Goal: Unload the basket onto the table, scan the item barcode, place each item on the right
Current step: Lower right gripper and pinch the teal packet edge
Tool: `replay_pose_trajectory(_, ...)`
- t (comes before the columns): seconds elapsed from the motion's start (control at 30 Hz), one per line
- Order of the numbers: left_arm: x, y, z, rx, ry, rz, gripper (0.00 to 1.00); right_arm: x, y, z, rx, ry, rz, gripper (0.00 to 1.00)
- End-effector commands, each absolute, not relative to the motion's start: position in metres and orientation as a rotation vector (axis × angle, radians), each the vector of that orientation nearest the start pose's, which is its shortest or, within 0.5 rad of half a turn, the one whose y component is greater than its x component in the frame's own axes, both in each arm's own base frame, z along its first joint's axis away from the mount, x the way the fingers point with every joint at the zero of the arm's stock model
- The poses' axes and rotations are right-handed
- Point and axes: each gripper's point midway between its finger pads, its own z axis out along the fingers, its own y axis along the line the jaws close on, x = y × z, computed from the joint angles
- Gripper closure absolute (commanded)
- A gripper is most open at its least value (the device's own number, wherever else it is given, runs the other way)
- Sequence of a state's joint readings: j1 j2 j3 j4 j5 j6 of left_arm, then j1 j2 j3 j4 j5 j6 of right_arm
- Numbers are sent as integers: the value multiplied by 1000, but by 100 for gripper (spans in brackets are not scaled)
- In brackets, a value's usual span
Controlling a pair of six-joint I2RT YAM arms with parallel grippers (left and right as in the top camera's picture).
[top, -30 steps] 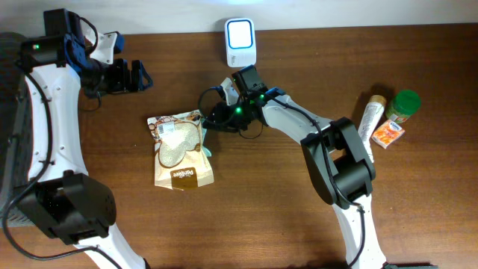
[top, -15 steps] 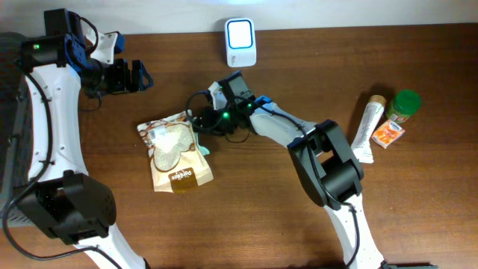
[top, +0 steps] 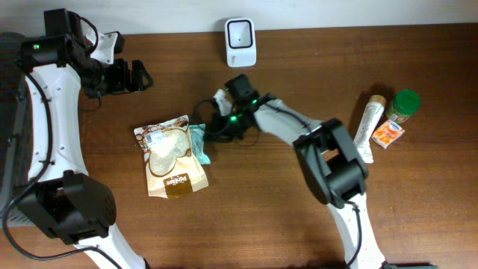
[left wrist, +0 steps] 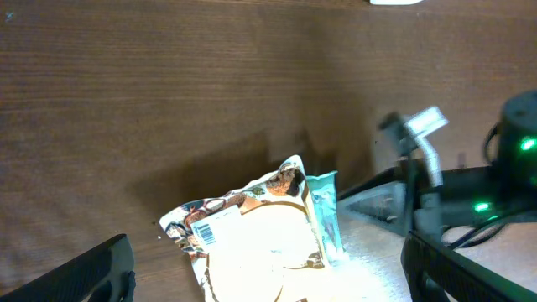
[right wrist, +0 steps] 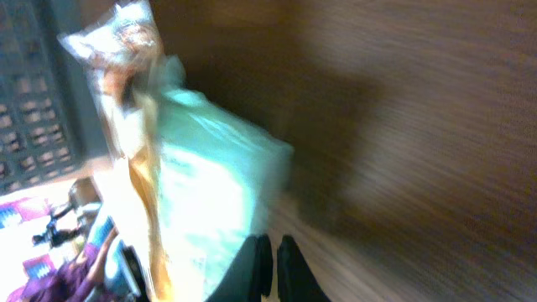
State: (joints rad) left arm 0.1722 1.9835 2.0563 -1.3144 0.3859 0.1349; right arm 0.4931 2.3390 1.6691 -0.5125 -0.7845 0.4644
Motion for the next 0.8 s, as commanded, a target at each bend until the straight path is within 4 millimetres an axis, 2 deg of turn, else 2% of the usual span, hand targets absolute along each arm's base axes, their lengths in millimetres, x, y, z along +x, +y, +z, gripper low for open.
replay_pose_trajectory(0.0,447,10,216,56,2713,-466,1,411,294,70,-427,2747,1161,96)
replay_pose_trajectory(0.1,447,10,216,57,2710,-469,1,408,268,73,-408,2788,1147,96)
replay_pose_trajectory(0.2,447,9,216,57,2711,-471,1,401,268,72,-418,2805,1201,93)
replay_pose_trajectory(0.3,446,9,216,56,2712,-471,1,387,292,71,-489,2790,1291,85)
replay_pose_trajectory(0.43,447,10,216,56,2711,-470,1,367,336,62,-531,2807,1340,80)
replay_pose_trajectory(0.53,447,10,216,56,2712,-471,1,361,358,57,-521,2808,1363,77)
replay_pose_trajectory(0.7,447,10,216,56,2712,-471,1,361,375,37,-458,2834,1386,76)
replay_pose_trajectory(0.77,447,10,216,56,2712,-471,1,362,376,28,-433,2847,1391,68)
